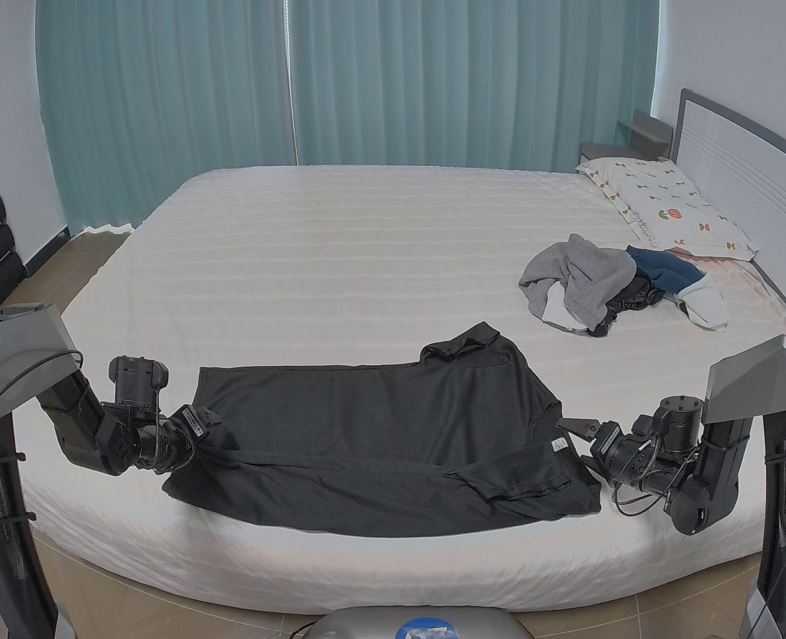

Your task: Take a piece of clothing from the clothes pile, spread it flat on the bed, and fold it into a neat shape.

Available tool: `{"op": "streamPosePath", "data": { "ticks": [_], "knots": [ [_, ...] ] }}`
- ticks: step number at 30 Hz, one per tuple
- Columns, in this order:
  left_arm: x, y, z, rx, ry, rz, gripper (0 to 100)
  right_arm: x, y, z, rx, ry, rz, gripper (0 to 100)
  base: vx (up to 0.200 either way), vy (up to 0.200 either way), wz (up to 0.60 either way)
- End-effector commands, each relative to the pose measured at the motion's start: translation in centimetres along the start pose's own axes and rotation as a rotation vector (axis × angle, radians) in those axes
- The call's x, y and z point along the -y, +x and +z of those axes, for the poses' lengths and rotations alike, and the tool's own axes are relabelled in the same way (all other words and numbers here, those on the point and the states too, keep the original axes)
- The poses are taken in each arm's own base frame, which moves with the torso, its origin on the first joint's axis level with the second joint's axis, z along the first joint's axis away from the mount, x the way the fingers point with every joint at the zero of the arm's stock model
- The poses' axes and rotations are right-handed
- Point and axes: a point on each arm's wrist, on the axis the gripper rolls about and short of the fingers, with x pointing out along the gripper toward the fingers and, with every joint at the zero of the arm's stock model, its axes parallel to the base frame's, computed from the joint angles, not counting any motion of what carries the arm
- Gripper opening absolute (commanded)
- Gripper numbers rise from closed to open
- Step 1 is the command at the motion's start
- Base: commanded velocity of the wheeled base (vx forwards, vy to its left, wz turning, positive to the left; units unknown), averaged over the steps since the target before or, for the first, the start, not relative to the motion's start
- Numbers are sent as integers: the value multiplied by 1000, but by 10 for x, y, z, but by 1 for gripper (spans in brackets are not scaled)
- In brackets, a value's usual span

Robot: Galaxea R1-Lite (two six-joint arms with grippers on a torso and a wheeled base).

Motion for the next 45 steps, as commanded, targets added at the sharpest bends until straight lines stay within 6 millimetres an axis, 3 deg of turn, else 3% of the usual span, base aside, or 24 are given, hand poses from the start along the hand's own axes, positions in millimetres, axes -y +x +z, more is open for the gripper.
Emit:
{"op": "streamPosePath", "data": {
  "ticks": [1,7,20,27,29,35,45],
  "knots": [
    [-4,7,-4,-16,0,14,0,-1,1,-1,3,-8,9,100,0,0,0],
    [-5,-1,0,3,-36,22,0,0,2,-2,2,-32,5,100,0,0,0],
    [1,-44,6,52,-56,19,0,-20,-5,-7,11,-71,32,100,0,0,0],
    [4,-59,7,32,-49,36,0,-20,-3,-13,29,-208,-3,100,0,0,0],
    [7,-71,7,13,-34,48,0,-20,-2,-15,40,-274,-19,100,0,0,0],
    [6,-74,6,0,-28,55,0,-24,11,-18,25,-344,26,100,0,0,0],
    [6,-72,4,-14,-28,55,0,-23,39,-4,-38,-412,22,100,0,0,0]
  ]
}}
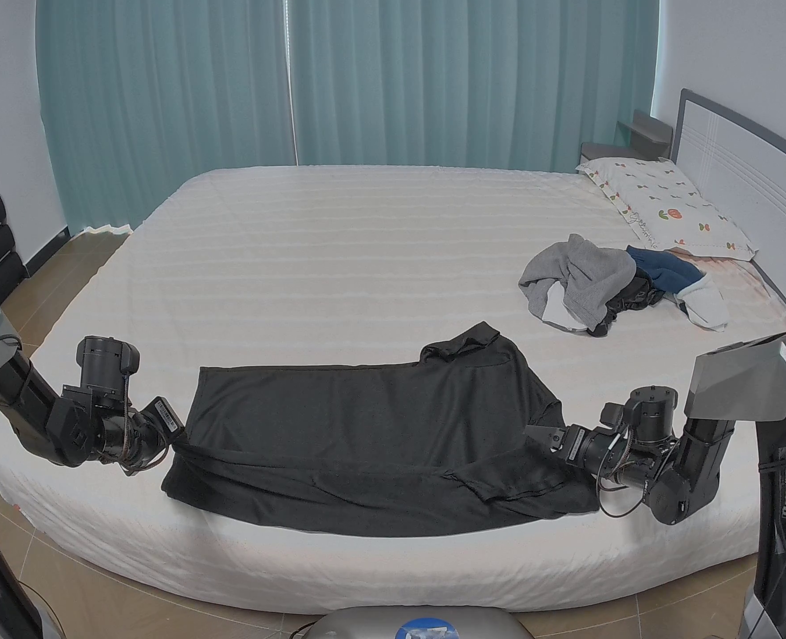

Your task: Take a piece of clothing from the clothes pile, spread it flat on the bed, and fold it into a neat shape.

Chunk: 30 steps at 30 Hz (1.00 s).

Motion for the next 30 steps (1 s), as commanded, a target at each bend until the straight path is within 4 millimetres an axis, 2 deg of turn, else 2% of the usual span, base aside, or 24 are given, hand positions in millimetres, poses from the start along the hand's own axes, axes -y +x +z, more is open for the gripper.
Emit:
{"op": "streamPosePath", "data": {
  "ticks": [1,9,16,17,30],
  "knots": [
    [0,1,-1,-5,0,-1,0,8,16,2,-14,-17,24,100,0,0,0],
    [0,3,-1,-10,-1,1,0,9,27,-1,-23,-26,47,100,0,0,0],
    [-1,4,-1,-11,-1,2,0,10,25,-4,-31,-25,44,100,0,0,0],
    [-1,4,-1,-11,-1,2,0,10,25,-4,-31,-25,44,0,0,0,0],
    [-1,5,-2,-13,-1,4,0,13,16,-2,-12,-25,36,0,0,0,0]
  ]
}}
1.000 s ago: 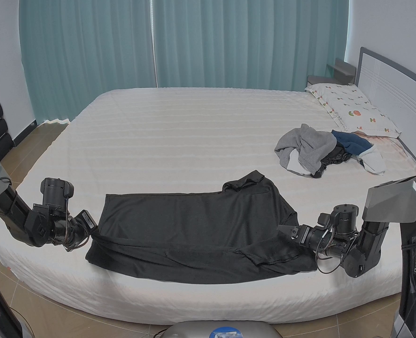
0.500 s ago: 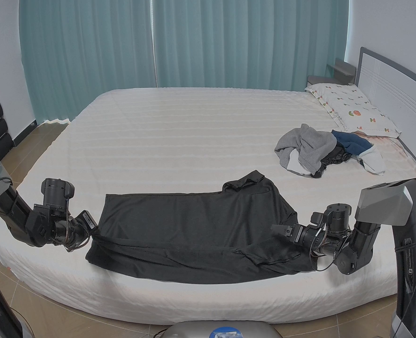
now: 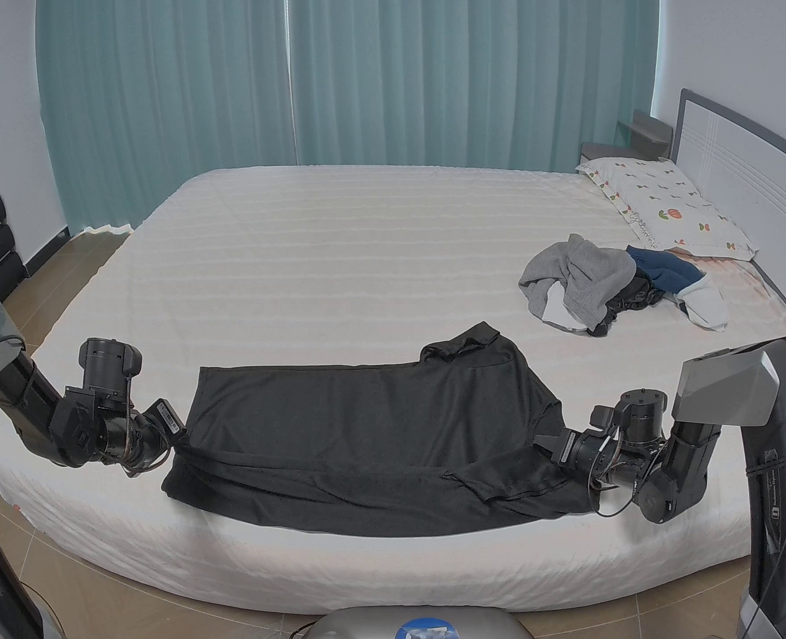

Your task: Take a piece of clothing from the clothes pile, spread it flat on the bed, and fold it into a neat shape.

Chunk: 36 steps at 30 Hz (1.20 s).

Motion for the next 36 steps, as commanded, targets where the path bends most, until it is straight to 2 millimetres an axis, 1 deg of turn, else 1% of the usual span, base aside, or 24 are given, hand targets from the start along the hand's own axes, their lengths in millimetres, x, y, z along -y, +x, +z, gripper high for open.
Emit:
{"op": "streamPosePath", "data": {
  "ticks": [1,7,13,17,18,22,25,30,35,36],
  "knots": [
    [-1,1,-1,-3,-1,3,0,2,-6,2,18,2,-3,0,0,0,0],
    [0,0,0,-2,-1,2,0,1,-17,1,41,-3,5,0,0,0,0],
    [-1,0,-1,-3,-2,3,0,3,-17,2,45,-1,1,0,0,0,0],
    [-1,0,-1,-3,-2,3,0,4,-14,2,38,-2,-1,0,0,0,0],
    [-1,0,-1,-3,-2,3,0,3,-12,2,29,-3,-2,100,0,0,0],
    [-1,1,-1,-4,-2,4,0,5,-2,6,43,-10,6,100,0,0,0],
    [-1,0,-1,-3,-2,3,0,8,3,4,25,-6,2,100,0,0,0],
    [-1,3,-1,-7,-1,7,0,8,3,3,-18,-2,56,100,0,0,0],
    [-2,5,-2,-12,-2,11,0,8,2,0,-32,0,52,100,0,0,0],
    [-2,5,-2,-12,-2,11,0,9,2,0,-32,-2,50,0,0,0,0]
  ]
}}
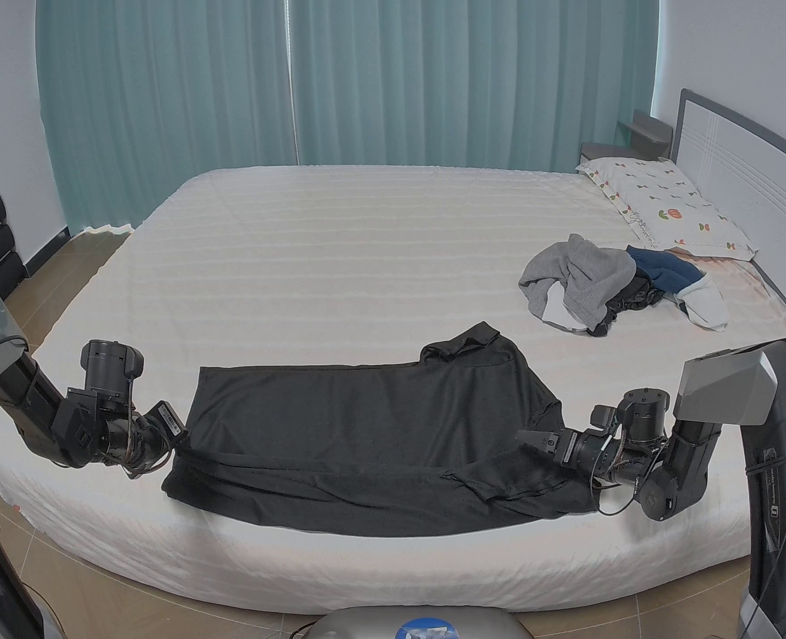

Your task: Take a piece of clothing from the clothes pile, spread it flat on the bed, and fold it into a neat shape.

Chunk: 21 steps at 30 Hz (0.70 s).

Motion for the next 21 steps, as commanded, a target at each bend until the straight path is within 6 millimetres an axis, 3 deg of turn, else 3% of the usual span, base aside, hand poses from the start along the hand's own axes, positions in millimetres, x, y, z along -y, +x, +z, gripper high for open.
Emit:
{"op": "streamPosePath", "data": {
  "ticks": [1,15,21],
  "knots": [
    [-1,2,-1,-5,-1,5,0,1,0,-2,-8,1,-5,0,0,0,0],
    [-1,2,-1,-4,-1,4,0,3,-10,-3,0,-18,-13,0,0,0,0],
    [-1,0,0,-1,1,3,0,-3,-32,5,68,-28,12,0,0,0,0]
  ]
}}
